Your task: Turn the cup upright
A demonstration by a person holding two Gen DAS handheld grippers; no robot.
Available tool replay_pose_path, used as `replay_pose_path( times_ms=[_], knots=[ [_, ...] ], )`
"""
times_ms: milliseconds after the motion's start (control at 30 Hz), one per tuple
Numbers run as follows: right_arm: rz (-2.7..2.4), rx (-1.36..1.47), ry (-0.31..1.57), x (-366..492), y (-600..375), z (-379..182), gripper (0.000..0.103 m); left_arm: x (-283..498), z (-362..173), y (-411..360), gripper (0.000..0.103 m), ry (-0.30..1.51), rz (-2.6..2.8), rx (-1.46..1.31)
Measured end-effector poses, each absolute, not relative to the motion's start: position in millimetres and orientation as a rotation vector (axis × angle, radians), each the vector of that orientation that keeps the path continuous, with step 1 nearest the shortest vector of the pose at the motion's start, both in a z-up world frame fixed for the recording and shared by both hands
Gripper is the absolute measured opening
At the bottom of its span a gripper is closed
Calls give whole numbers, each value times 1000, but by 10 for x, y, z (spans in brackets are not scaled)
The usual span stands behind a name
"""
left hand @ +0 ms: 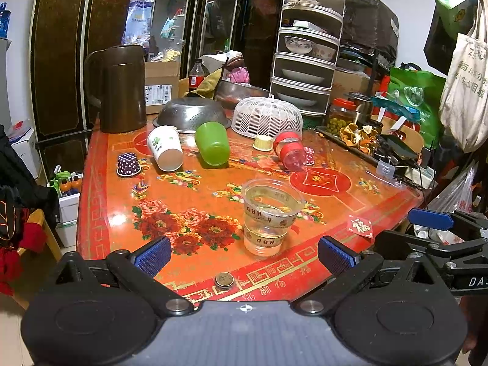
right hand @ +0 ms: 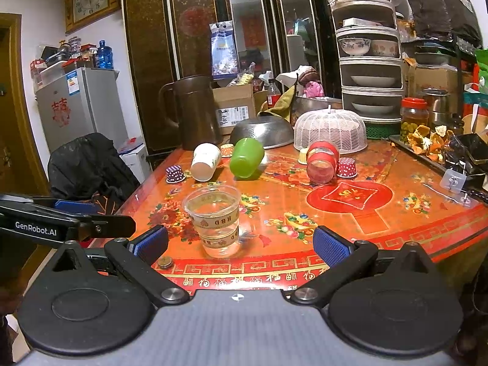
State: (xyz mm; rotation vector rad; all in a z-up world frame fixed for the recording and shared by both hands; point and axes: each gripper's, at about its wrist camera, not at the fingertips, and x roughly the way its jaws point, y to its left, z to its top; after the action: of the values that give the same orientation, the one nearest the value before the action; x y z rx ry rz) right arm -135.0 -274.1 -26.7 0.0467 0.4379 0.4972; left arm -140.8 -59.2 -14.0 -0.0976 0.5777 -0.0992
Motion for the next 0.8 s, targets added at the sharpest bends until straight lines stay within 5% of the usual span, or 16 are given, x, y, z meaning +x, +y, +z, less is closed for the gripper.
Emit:
replay_pose_path(
  times_ms=[800],
  knots=[
    [516, 57, 433, -1360, -2730, -276, 102, -1390, -156, -593, 103, 584, -96, -96]
  ],
)
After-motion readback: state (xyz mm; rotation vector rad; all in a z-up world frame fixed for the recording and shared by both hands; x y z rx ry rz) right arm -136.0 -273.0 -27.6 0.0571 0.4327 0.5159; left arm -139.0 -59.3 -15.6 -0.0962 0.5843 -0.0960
